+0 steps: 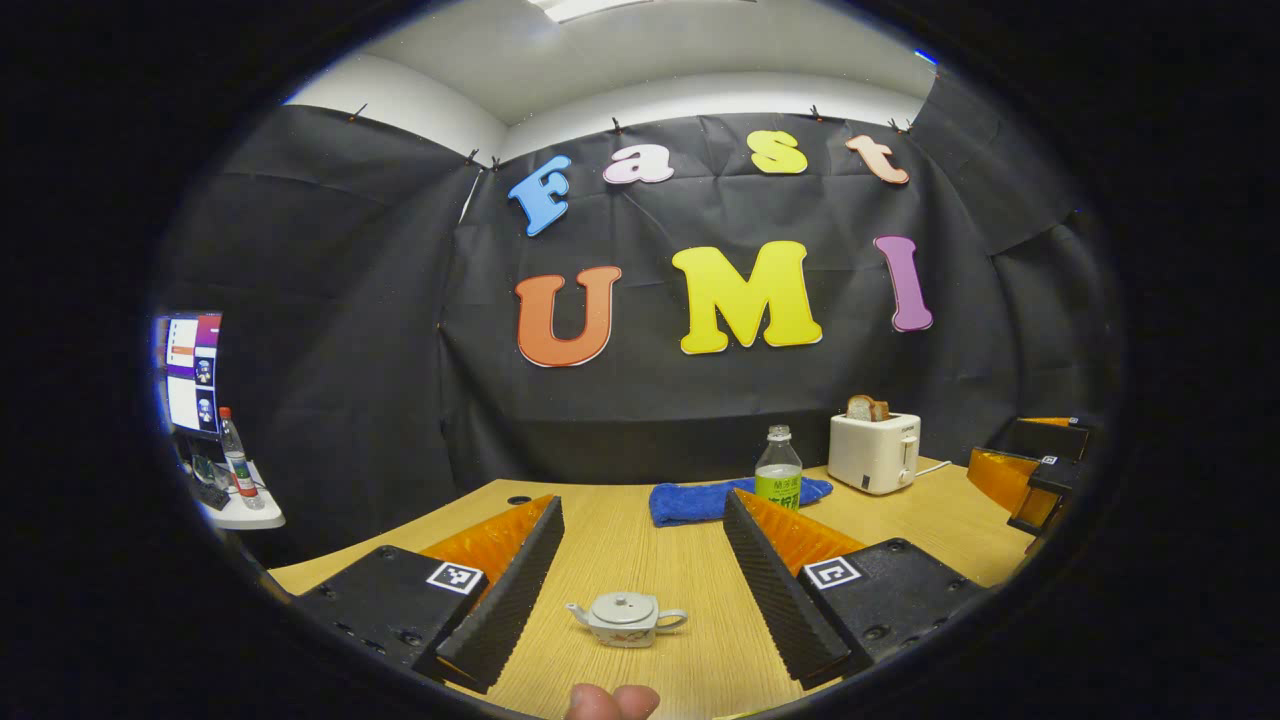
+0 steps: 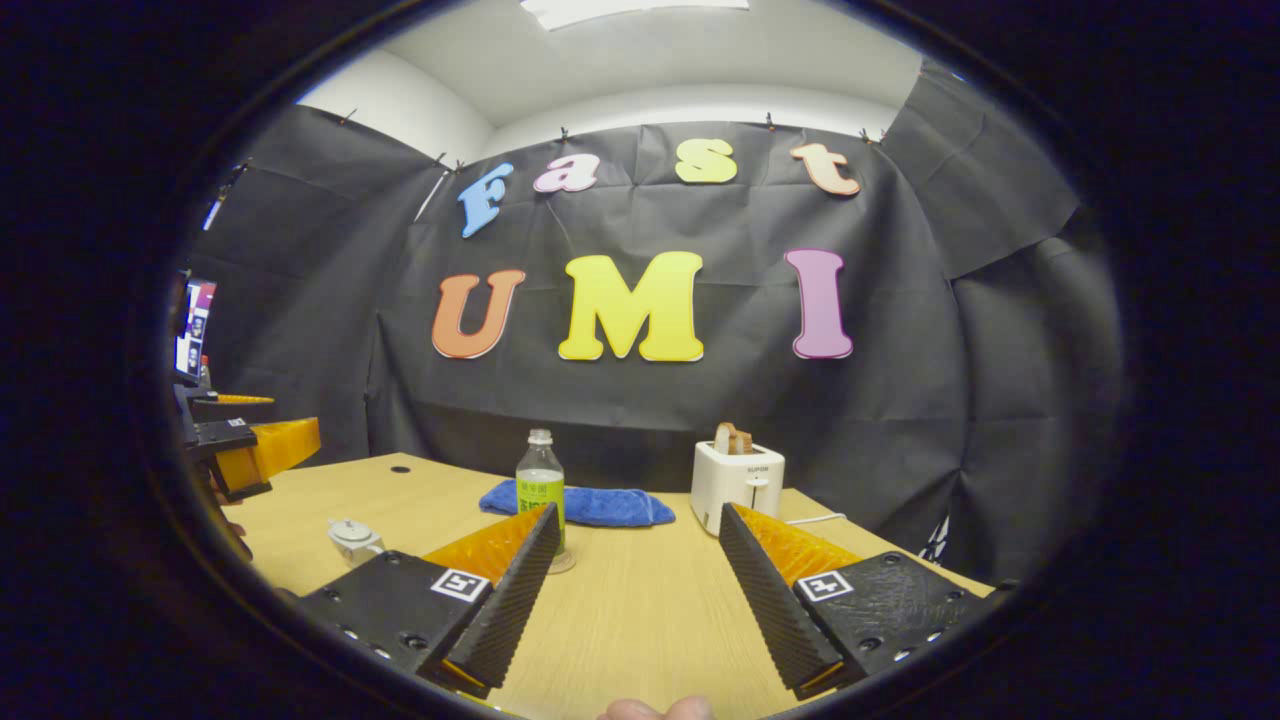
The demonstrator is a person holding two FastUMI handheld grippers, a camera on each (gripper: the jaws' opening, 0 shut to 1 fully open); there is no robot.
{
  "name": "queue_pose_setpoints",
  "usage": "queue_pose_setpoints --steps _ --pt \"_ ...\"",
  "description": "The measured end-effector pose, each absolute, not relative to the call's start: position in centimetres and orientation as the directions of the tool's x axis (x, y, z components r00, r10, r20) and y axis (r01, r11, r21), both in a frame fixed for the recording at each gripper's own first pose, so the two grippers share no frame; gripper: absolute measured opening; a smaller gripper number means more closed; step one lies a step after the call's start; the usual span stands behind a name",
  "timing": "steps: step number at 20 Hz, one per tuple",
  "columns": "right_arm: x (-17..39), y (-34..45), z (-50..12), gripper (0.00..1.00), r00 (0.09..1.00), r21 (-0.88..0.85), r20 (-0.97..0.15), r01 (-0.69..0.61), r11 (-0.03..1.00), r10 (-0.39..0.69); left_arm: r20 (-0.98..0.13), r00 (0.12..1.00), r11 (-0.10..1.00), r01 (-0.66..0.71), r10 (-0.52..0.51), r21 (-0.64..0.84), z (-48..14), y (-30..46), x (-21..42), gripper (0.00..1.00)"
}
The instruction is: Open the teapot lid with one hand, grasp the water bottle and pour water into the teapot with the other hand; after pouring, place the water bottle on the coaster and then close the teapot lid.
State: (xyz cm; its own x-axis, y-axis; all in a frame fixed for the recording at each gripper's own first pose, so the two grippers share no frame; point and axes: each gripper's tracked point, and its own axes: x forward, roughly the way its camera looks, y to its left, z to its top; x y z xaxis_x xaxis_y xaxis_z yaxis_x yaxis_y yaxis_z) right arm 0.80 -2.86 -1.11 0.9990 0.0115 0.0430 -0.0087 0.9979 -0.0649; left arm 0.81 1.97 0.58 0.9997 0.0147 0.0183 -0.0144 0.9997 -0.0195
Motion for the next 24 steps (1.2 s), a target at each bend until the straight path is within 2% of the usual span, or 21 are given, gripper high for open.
queue_pose_setpoints --steps 6,13,17,24 --pt "-1.4 -2.4 -0.7 0.96 0.997 -0.086 0.077 0.029 0.996 -0.022 0.022 1.000 1.000 0.019 -0.019 -0.021 0.7 -0.1 -0.7 1.00" --pt "-1.5 -1.4 -1.2 0.95 0.997 -0.092 0.064 0.039 0.995 -0.033 0.029 0.998 0.999 0.047 -0.046 -0.020 1.2 -1.0 -1.2 1.00" --pt "-1.4 -1.3 -0.7 0.96 0.996 -0.097 0.072 0.049 0.994 -0.042 -0.007 1.000 0.999 0.012 -0.012 -0.046 0.3 0.2 -1.0 0.99" --pt "-0.9 -0.8 -1.0 0.95 0.998 -0.077 0.054 0.041 0.996 -0.037 -0.003 1.000 0.999 0.000 0.000 -0.040 0.4 0.8 -0.8 0.99"
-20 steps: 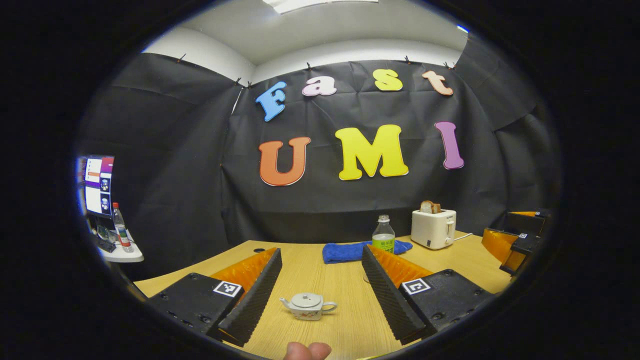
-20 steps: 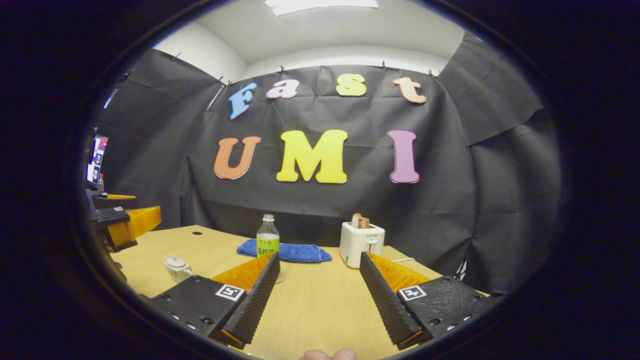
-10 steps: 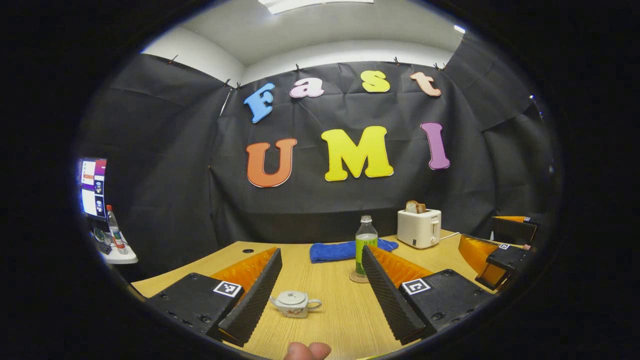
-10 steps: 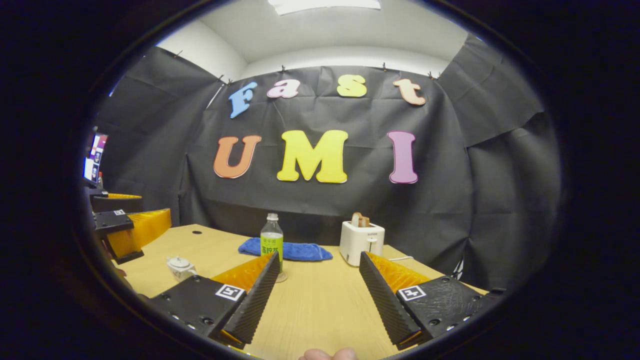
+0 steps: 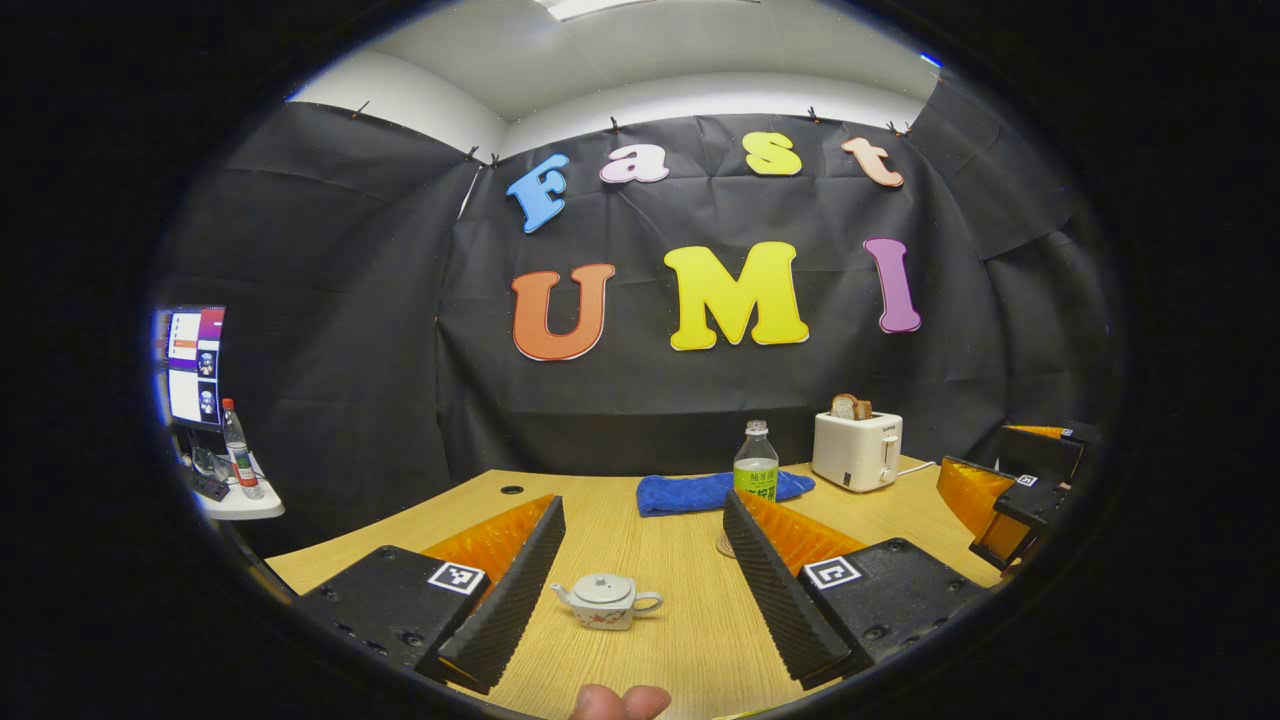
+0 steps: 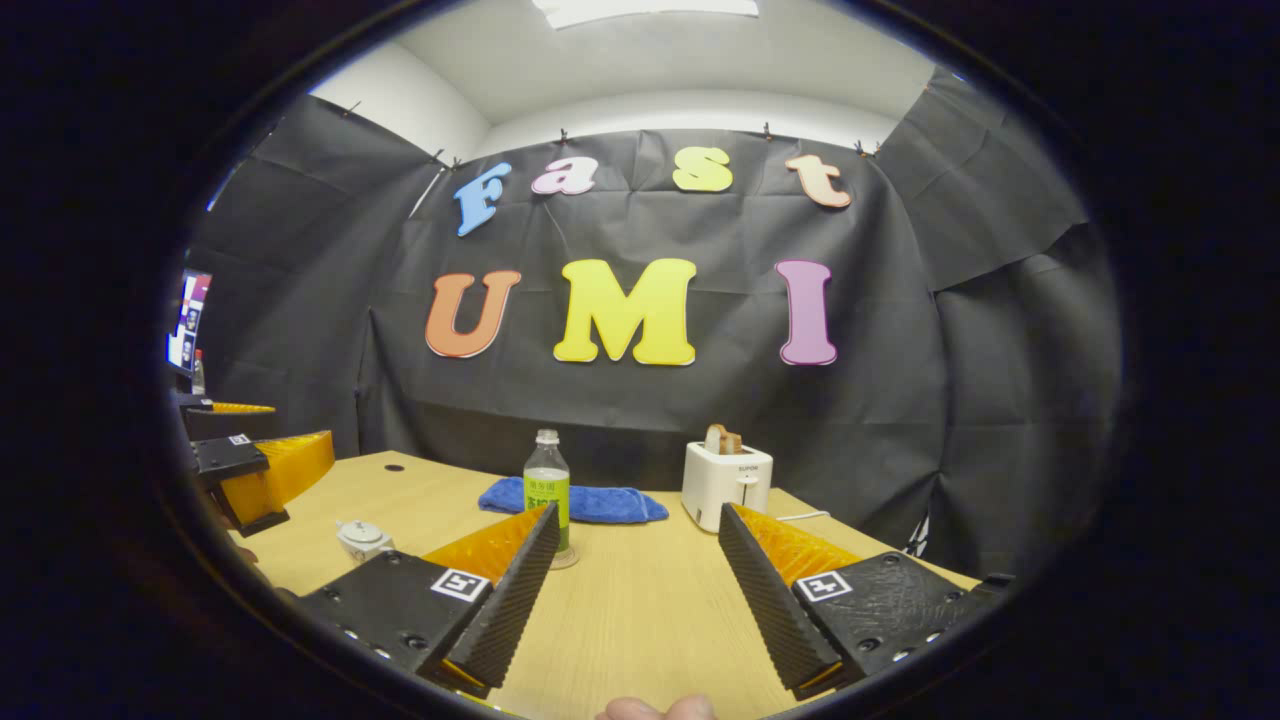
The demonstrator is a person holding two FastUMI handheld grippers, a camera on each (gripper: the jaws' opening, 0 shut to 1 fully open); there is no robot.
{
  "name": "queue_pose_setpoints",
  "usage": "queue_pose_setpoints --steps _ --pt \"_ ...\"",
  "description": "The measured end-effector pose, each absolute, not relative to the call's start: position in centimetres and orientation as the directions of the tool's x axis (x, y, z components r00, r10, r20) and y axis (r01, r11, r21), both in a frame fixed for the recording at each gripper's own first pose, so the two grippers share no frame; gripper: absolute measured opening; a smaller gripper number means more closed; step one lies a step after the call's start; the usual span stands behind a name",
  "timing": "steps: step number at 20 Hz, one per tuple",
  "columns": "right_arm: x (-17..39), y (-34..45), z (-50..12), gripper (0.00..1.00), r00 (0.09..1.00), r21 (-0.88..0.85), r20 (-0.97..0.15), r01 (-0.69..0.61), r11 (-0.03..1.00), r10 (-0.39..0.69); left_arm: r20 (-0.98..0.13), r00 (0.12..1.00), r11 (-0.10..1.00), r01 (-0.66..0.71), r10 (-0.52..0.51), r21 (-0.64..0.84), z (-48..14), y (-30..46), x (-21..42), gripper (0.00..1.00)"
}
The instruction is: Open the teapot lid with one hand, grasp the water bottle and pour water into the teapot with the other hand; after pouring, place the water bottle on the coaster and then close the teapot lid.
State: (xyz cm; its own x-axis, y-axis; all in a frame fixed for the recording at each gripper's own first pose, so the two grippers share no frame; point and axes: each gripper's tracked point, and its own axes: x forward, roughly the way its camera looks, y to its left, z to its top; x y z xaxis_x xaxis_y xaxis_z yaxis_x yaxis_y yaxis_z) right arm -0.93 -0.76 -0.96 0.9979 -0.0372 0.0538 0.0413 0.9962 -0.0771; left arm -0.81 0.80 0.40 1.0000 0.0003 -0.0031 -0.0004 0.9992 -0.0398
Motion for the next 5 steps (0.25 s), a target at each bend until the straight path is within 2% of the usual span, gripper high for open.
queue_pose_setpoints --steps 5 --pt "-0.87 -0.57 -0.56 0.95 0.997 -0.084 0.063 0.040 0.996 -0.034 -0.005 1.000 0.999 0.012 -0.012 -0.038 0.32 0.47 -0.90 0.99"
